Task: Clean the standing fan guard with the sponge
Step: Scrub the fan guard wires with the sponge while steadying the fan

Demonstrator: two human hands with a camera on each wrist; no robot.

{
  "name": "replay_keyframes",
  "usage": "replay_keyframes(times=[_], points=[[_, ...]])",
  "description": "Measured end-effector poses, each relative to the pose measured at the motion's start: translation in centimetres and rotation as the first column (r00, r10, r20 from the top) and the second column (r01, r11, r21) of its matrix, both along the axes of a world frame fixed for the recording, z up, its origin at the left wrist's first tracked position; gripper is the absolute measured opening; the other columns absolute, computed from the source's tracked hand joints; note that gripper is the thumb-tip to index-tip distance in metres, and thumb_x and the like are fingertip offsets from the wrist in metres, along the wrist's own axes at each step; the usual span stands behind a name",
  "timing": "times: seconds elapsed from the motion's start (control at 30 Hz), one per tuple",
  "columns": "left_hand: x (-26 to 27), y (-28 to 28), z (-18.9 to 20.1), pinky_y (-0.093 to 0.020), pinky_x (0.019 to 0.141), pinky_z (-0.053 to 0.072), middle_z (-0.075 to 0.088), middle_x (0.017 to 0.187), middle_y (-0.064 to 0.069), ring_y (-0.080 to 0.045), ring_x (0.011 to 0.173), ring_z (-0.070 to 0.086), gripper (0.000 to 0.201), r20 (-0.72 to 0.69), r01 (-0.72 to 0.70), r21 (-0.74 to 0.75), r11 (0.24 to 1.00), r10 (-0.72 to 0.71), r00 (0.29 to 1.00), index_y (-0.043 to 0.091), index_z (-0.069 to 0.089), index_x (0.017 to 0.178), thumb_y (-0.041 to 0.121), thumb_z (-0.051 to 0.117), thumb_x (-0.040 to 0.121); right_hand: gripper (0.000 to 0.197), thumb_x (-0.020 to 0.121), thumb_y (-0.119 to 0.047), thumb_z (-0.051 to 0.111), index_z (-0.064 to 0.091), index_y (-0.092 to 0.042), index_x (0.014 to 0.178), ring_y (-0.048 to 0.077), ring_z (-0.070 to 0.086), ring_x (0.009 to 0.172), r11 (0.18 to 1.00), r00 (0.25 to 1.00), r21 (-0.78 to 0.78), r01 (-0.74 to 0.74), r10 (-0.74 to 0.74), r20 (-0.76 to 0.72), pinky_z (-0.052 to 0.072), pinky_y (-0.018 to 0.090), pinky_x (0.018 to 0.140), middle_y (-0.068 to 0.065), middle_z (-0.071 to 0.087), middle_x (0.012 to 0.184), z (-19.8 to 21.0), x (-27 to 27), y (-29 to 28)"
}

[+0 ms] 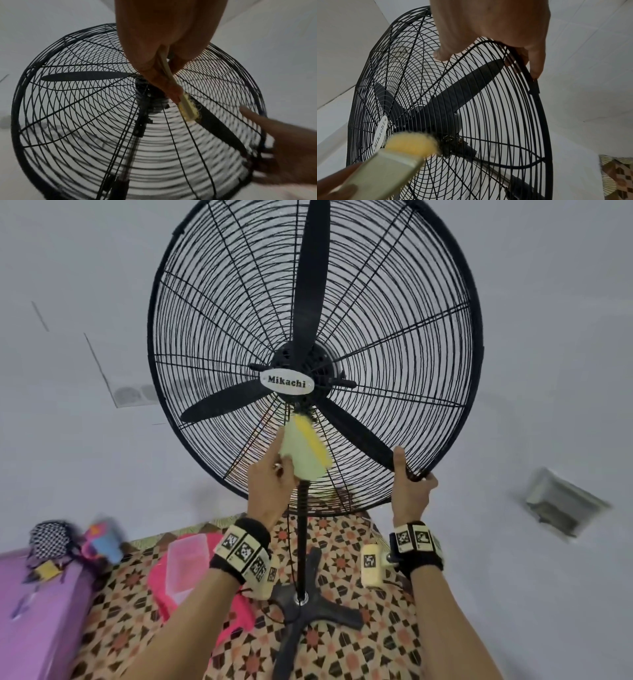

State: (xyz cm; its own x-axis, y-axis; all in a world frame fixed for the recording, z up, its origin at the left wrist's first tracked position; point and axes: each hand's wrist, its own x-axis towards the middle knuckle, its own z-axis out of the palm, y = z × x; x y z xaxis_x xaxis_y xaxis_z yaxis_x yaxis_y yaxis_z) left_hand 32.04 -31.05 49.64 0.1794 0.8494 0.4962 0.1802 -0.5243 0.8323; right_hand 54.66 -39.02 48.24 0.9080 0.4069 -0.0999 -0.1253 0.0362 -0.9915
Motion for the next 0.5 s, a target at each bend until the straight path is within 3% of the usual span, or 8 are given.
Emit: replay_keyframes(times=[0.13, 0.2, 0.3, 0.4, 0.5], points=[[-0.7, -1.4, -2.7, -0.041, 0.075, 0.066, 0.068, 0.129, -0.013, -0.02, 0.082, 0.075, 0.059, -0.203, 0.081, -0.018, 0.997, -0.083, 0.976, 0.023, 0.034, 0.16, 0.013, 0.056, 0.107, 0.117, 0.071, -0.079, 0.073, 0.025, -0.015, 0.156, 0.03, 0.052, 0.134, 1.0, 1.0, 0.002, -0.002, 0.002, 0.007, 0.041, 0.037, 0.111, 0.01, 0.05, 0.15, 0.1, 0.1, 0.0], [-1.0, -1.1, -2.4, -0.04, 0.076, 0.066, 0.066, 0.127, -0.007, -0.02, 0.086, 0.076, 0.059, -0.136, 0.011, -0.017, 1.0, -0.013, 0.991, 0.024, 0.034, 0.161, 0.015, 0.055, 0.107, 0.117, 0.071, -0.079, 0.073, 0.025, -0.015, 0.156, 0.03, 0.051, 0.134, 1.0, 1.0, 0.004, -0.003, 0.002, 0.009, 0.041, 0.036, 0.111, 0.01, 0.05, 0.151, 0.0, 0.1, -0.1], [-0.5, -0.7, -1.9, -0.029, 0.073, 0.065, 0.063, 0.126, -0.004, -0.018, 0.085, 0.075, 0.059, -0.028, -0.04, 0.037, 0.999, 0.041, 0.999, 0.024, 0.03, 0.163, 0.018, 0.052, 0.109, 0.117, 0.07, -0.079, 0.074, 0.026, -0.015, 0.156, 0.029, 0.052, 0.134, 1.0, 1.0, 0.012, -0.005, 0.005, 0.005, 0.041, 0.035, 0.11, 0.01, 0.051, 0.149, -0.1, 0.0, -0.1], [0.4, -1.3, -4.1, -0.028, 0.075, 0.065, 0.07, 0.121, -0.012, -0.01, 0.082, 0.074, 0.06, -0.15, 0.073, 0.048, 0.996, -0.065, 0.987, 0.03, 0.027, 0.162, 0.017, 0.052, 0.109, 0.118, 0.07, -0.079, 0.074, 0.026, -0.014, 0.156, 0.028, 0.053, 0.132, 1.0, 1.0, 0.01, -0.016, 0.016, 0.003, 0.043, 0.036, 0.111, 0.009, 0.052, 0.148, 0.1, 0.1, -0.2], [0.1, -2.3, -5.8, -0.031, 0.073, 0.066, 0.071, 0.124, -0.015, -0.012, 0.08, 0.074, 0.06, -0.223, 0.125, -0.007, 0.992, -0.123, 0.967, 0.037, 0.028, 0.158, 0.016, 0.053, 0.108, 0.117, 0.071, -0.079, 0.073, 0.026, -0.012, 0.154, 0.027, 0.054, 0.131, 1.0, 0.999, -0.015, -0.022, 0.022, 0.026, 0.043, 0.037, 0.113, 0.008, 0.052, 0.147, 0.2, 0.2, -0.4]])
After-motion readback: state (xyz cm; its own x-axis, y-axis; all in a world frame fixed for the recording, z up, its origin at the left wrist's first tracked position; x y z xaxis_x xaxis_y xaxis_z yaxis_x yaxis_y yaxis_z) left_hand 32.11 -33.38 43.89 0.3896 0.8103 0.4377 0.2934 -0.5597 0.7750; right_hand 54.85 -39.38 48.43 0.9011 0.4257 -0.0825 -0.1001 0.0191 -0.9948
